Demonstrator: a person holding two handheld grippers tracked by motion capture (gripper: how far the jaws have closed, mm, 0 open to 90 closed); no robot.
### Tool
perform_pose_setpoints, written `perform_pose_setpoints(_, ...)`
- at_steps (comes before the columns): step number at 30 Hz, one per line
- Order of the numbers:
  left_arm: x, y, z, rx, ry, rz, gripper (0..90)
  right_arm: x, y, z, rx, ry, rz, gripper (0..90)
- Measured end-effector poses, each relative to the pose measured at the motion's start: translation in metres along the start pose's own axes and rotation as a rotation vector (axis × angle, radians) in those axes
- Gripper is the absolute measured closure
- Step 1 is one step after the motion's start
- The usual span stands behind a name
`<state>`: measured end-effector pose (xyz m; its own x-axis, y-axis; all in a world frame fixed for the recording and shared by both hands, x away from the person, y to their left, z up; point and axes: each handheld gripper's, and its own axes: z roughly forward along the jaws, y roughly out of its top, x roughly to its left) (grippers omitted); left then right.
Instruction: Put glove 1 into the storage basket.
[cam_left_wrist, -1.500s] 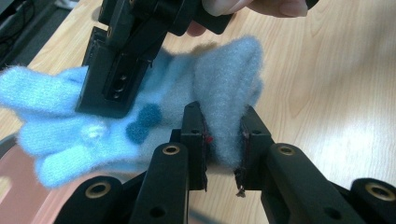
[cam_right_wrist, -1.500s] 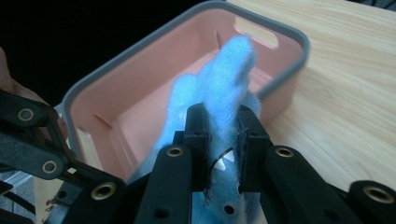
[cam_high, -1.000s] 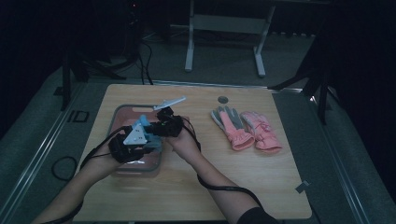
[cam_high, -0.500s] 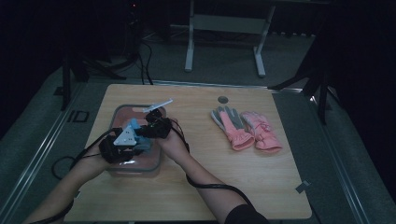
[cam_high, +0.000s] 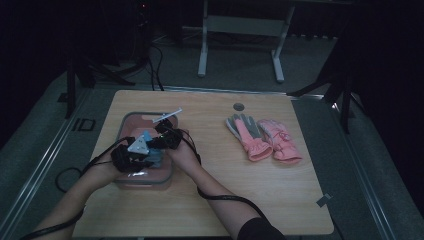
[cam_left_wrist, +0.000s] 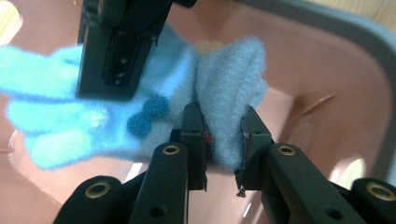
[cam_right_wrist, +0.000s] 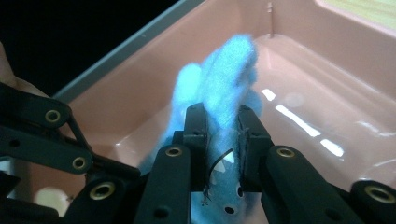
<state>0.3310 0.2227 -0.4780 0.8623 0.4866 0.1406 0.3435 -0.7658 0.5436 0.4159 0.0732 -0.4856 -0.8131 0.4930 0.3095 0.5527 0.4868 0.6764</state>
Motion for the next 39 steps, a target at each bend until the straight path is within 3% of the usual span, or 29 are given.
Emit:
perform_pose_setpoints(3,0.004,0.001,0.001,0.009,-0.006,-0.002,76.8,0.001,0.002,0.002,0.029,-0.046,-0.017,76.7)
perform_pose_setpoints(7,0.007,0.002,0.007,0.032,-0.021,-0.001,76.7,-0.004,0.003,0.005,0.043,-0.044,0.000,73.3)
perform_pose_setpoints(12,0.013,0.003,0.019,0.083,-0.042,-0.008,76.4,-0.006,0.002,0.007,0.042,-0.049,0.020,55.8)
perform_pose_setpoints(16,0.016,0.003,0.021,0.085,-0.063,-0.026,75.6,-0.006,0.003,0.004,0.035,-0.058,0.019,46.4)
perform_pose_setpoints(20,0.016,0.004,0.021,0.095,-0.074,-0.042,69.3,-0.009,0.001,0.002,0.020,-0.054,0.026,39.5)
perform_pose_setpoints(22,0.015,0.003,0.019,0.098,-0.063,-0.049,59.3,-0.009,0.001,-0.001,0.005,-0.048,0.025,37.2)
perform_pose_setpoints(24,0.012,0.003,0.016,0.084,-0.045,-0.063,51.0,-0.009,0.000,-0.003,-0.006,-0.045,0.024,33.2)
perform_pose_setpoints(28,0.009,0.002,0.006,0.044,-0.008,-0.105,43.6,-0.008,-0.001,-0.011,0.002,-0.013,0.017,23.7)
perform_pose_setpoints(32,0.005,0.000,-0.007,-0.030,-0.011,-0.172,34.9,-0.007,0.000,-0.021,-0.024,0.017,0.021,19.5)
perform_pose_setpoints(35,0.002,0.001,-0.014,-0.072,-0.014,-0.208,29.3,-0.006,-0.001,-0.030,-0.030,0.019,-0.003,17.1)
perform_pose_setpoints(39,-0.004,0.006,-0.021,-0.127,-0.036,-0.248,27.7,-0.004,-0.003,-0.044,-0.060,0.015,-0.034,16.7)
